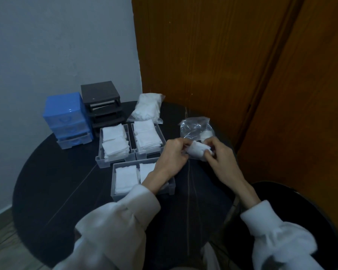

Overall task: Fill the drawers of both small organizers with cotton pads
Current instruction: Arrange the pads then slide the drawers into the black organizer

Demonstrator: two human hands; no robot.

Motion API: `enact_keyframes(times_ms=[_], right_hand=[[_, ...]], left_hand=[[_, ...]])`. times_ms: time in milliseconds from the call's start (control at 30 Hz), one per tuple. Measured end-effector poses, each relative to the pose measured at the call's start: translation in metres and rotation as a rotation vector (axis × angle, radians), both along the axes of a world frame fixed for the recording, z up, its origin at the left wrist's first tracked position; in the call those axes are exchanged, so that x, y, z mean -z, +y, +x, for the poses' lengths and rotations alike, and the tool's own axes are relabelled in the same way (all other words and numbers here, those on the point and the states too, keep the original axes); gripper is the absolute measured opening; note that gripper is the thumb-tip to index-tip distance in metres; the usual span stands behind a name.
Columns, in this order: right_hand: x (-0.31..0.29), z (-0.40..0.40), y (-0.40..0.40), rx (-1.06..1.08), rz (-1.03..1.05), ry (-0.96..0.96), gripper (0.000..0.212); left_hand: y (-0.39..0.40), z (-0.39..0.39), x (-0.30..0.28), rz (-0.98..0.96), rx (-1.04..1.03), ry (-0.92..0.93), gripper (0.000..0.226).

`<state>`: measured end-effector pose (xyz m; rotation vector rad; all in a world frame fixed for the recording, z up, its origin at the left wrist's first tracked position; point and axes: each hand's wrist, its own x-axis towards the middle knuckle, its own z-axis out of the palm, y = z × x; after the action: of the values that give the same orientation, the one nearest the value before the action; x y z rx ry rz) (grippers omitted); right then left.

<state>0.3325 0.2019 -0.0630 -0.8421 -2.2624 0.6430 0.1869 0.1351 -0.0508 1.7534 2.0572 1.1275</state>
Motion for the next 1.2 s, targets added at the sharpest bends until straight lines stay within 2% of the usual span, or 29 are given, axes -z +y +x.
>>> enact_keyframes(times_ms=[67,200,400,467,500,600,700,767,900,1100,1200], right_hand=[[-0.005,0.004,-0.001,-0.031,-0.044,0.096,0.017],[-0.016,0.007,-0.002,-0.121,-0.056,0.212,0.008],[-0.02,0.0,-0.003,-0.147,-0.322,0.356,0.015],[-0.023,-0.004,-0.006,-0.162,-0.336,0.367,0.007],[-0.023,-0.006,-0.008,-0.162,-0.318,0.359,0.004],[-0.027,-0.016,-0.016,-0.192,-0.319,0.342,0.016],[-0.031,-0.028,-0.026,-0.267,-0.368,0.301,0.017],[-0.032,-0.037,-0.032,-0.326,-0.405,0.278,0.017],[-0.031,-0.053,-0.042,-0.409,-0.413,0.18,0.015],[-0.026,-0.067,-0.049,-0.479,-0.383,-0.005,0.013],[-0.026,-0.068,-0.05,-0.479,-0.365,-0.064,0.012]], left_hand=[[-0.001,0.0,0.001,0.022,0.031,-0.028,0.041],[-0.006,-0.003,0.0,0.036,0.051,-0.091,0.045],[-0.022,-0.011,-0.009,0.023,-0.002,-0.045,0.047],[-0.032,-0.018,-0.011,0.024,-0.033,-0.047,0.044],[-0.039,-0.023,-0.012,0.023,-0.048,-0.053,0.042],[-0.064,-0.038,-0.015,-0.004,-0.064,-0.097,0.034],[-0.092,-0.054,-0.018,-0.037,-0.035,-0.065,0.024],[-0.11,-0.064,-0.016,-0.073,-0.028,-0.041,0.034],[-0.137,-0.08,-0.004,-0.084,-0.046,0.023,0.07],[-0.148,-0.081,0.002,-0.045,-0.046,0.012,0.07],[-0.147,-0.082,0.007,-0.066,-0.044,0.018,0.078]])
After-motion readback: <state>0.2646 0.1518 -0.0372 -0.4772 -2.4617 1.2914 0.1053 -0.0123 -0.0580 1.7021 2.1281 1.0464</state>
